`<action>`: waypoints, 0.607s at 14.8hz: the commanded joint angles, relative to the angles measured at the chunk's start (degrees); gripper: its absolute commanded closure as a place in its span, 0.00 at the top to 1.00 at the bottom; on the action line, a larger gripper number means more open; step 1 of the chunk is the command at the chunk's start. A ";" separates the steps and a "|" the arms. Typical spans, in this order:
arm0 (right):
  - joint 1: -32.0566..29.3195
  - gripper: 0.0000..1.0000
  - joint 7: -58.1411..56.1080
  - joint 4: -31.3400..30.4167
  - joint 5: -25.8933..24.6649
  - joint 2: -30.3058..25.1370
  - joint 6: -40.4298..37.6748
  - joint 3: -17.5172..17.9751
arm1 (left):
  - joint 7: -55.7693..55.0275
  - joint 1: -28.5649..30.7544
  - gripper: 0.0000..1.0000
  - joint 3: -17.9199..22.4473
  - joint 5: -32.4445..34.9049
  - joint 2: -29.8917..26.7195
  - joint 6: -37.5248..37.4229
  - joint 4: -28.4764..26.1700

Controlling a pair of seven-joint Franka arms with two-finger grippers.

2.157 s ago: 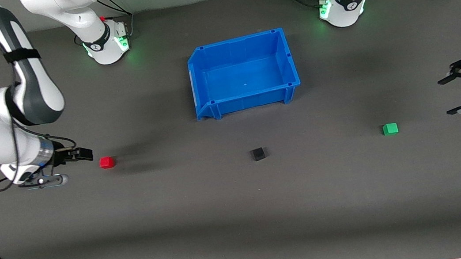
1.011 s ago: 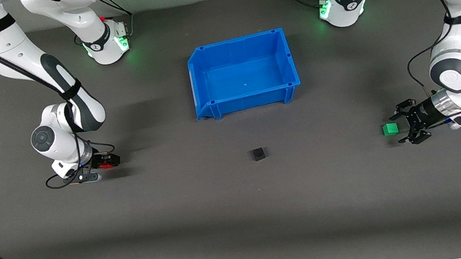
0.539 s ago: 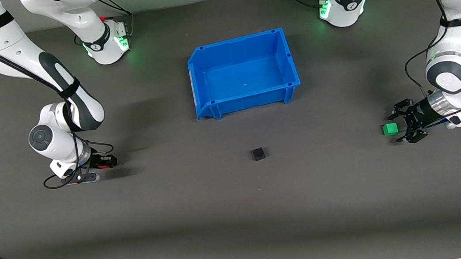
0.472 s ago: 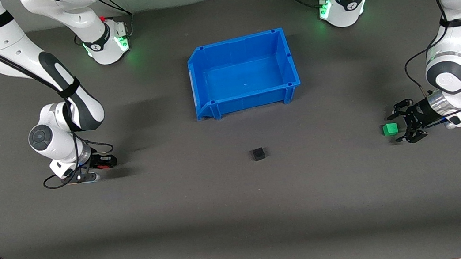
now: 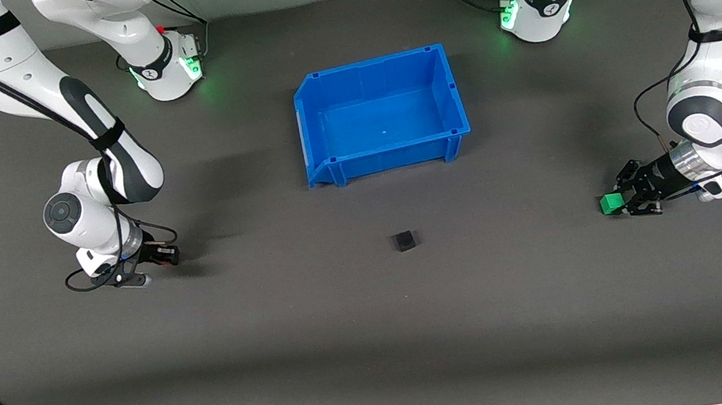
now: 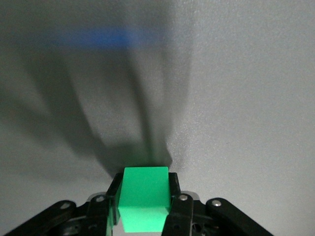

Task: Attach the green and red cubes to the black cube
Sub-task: 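Carry the red cube while the left gripper carries the green cube toward the black cube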

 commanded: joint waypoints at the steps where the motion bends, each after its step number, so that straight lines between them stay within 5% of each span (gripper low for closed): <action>1: 5.12 0.00 15.84 2.70 0.31 -1.78 -3.62 0.62 | 1.30 -0.14 0.17 0.17 -1.23 -0.81 0.46 -0.51; 9: 20.25 0.00 63.50 28.60 0.39 10.51 -18.02 0.71 | -14.49 -4.79 0.17 0.35 2.10 -4.23 -6.66 6.69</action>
